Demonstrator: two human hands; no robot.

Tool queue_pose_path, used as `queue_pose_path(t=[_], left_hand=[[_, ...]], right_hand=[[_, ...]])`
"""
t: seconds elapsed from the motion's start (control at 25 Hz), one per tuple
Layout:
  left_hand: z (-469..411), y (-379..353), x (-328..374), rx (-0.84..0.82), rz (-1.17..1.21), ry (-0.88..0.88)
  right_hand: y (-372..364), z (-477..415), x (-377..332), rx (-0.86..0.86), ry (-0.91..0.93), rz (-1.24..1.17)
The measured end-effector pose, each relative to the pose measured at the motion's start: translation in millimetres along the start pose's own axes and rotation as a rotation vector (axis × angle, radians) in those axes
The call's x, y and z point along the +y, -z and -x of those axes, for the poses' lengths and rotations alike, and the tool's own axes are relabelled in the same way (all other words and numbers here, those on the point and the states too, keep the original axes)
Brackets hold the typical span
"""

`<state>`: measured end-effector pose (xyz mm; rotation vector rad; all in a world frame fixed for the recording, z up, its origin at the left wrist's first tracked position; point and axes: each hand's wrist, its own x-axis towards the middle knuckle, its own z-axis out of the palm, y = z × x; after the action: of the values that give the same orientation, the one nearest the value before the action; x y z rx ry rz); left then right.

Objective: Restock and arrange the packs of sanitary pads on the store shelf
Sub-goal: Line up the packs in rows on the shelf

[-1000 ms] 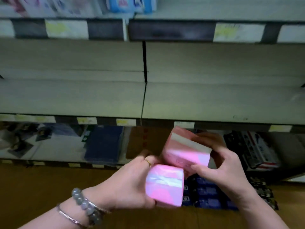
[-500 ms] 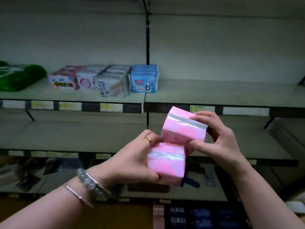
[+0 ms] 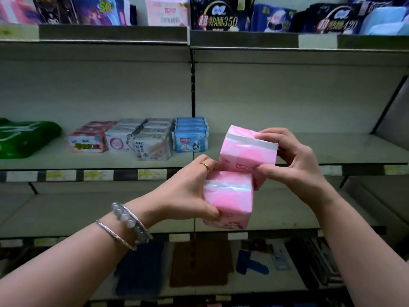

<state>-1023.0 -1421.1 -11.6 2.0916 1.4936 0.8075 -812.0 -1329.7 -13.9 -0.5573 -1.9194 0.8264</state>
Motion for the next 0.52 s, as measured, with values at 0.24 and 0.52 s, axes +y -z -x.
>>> queue_pose_path(t=[0.24, 0.52], left_hand=[[-67.4, -0.5, -9.8, 0.046, -0.095, 0.015], [-158.4, -5.5, -41.3, 0.099, -0.083, 0.201]], right_hand=[[27.9, -53.4, 43.9, -0.02, 0.008, 0.0], [47.1, -122.7, 134.5, -0.01, -0.16, -0.08]])
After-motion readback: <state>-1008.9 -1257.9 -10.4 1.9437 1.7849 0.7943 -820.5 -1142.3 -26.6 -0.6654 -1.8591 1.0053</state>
